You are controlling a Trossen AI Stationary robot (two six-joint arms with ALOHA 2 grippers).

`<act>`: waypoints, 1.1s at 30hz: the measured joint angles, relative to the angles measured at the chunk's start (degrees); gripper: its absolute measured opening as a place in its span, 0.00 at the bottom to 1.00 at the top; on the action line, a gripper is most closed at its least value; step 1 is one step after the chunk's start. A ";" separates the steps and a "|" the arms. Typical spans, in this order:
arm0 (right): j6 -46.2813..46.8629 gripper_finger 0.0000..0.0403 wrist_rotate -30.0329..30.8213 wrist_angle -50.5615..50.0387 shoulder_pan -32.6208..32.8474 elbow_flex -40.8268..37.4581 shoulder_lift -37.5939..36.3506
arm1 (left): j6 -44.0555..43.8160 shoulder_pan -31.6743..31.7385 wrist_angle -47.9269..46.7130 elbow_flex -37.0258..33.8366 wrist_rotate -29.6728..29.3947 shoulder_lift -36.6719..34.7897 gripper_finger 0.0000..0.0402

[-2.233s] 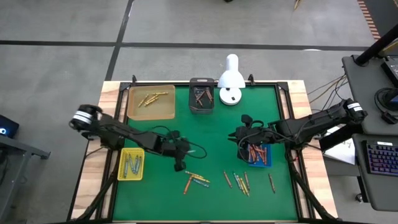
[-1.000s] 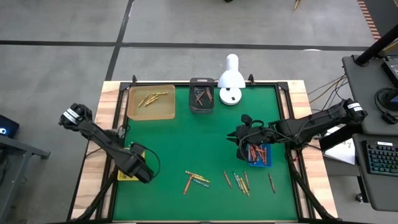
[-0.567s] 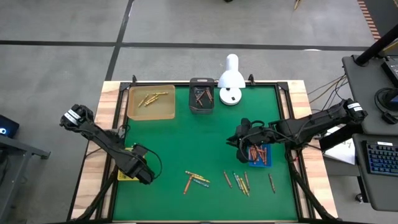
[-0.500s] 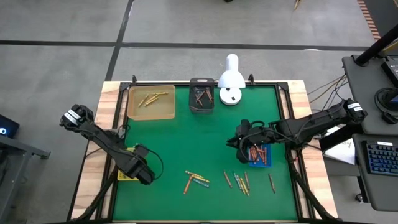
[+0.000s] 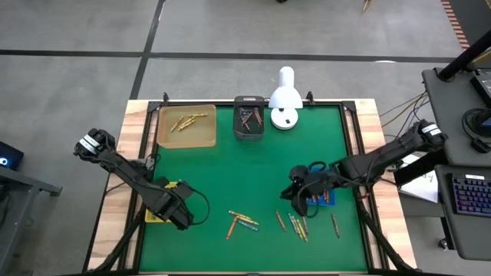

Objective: Sort crayons
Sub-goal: Put the brown crayon into the black bin

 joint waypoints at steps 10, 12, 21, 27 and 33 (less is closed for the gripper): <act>10.89 0.14 -6.45 -19.81 8.04 15.71 12.23 | 2.75 -0.68 -0.02 0.00 4.17 -0.07 0.18; 13.39 0.14 -6.96 -29.30 9.81 20.12 15.52 | 2.98 -1.10 -0.02 0.00 3.65 -0.11 0.18; 24.83 0.14 -11.30 -58.11 16.57 30.84 26.42 | 2.08 -3.21 1.50 0.00 0.54 -1.16 0.18; 34.15 0.12 -13.83 -58.92 21.24 29.65 27.23 | -2.60 -7.18 1.81 0.00 -0.43 -1.60 0.18; 42.44 0.06 -13.47 -59.04 26.07 28.57 26.68 | -7.80 -12.01 4.57 0.00 -3.88 -1.66 0.18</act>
